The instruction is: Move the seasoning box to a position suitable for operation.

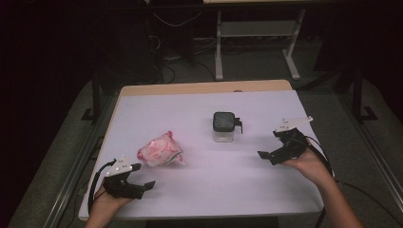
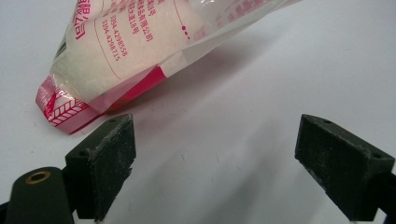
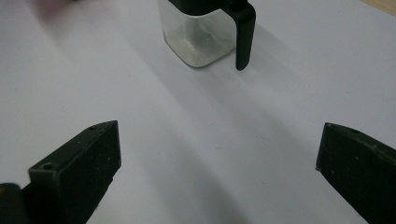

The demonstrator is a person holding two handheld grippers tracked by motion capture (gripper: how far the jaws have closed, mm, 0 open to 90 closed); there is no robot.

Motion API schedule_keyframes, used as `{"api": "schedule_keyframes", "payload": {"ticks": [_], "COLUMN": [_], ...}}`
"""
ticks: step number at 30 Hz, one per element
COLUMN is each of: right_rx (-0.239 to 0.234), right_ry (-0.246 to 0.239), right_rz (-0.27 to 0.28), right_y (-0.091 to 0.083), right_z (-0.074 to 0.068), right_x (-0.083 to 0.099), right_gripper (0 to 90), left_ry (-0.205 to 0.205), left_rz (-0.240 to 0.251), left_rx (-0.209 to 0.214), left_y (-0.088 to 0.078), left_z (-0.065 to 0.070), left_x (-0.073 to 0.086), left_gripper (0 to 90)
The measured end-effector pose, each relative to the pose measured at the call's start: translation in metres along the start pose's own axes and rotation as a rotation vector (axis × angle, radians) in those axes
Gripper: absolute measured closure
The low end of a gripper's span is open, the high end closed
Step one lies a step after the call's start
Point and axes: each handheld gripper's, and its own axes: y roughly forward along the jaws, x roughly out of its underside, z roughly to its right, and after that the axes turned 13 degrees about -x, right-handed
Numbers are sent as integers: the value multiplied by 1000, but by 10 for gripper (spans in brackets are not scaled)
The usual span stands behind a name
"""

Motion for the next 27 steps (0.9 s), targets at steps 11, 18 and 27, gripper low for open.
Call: {"api": "schedule_keyframes", "payload": {"ticks": [11,18,27], "right_rx": [-18,-30,-53], "right_ry": [-57,-114,-179], "right_rz": [-47,-106,-170], "right_y": [7,11,18], "right_z": [6,5,8], "right_x": [-28,-55,-84], "right_gripper": [0,0,0], "left_ry": [0,5,0], "left_rz": [4,6,6], "left_rx": [2,6,18], "left_y": [0,0,1], "left_z": [1,1,1], "left_x": [-1,-1,-2], "left_gripper": [121,121,121]}}
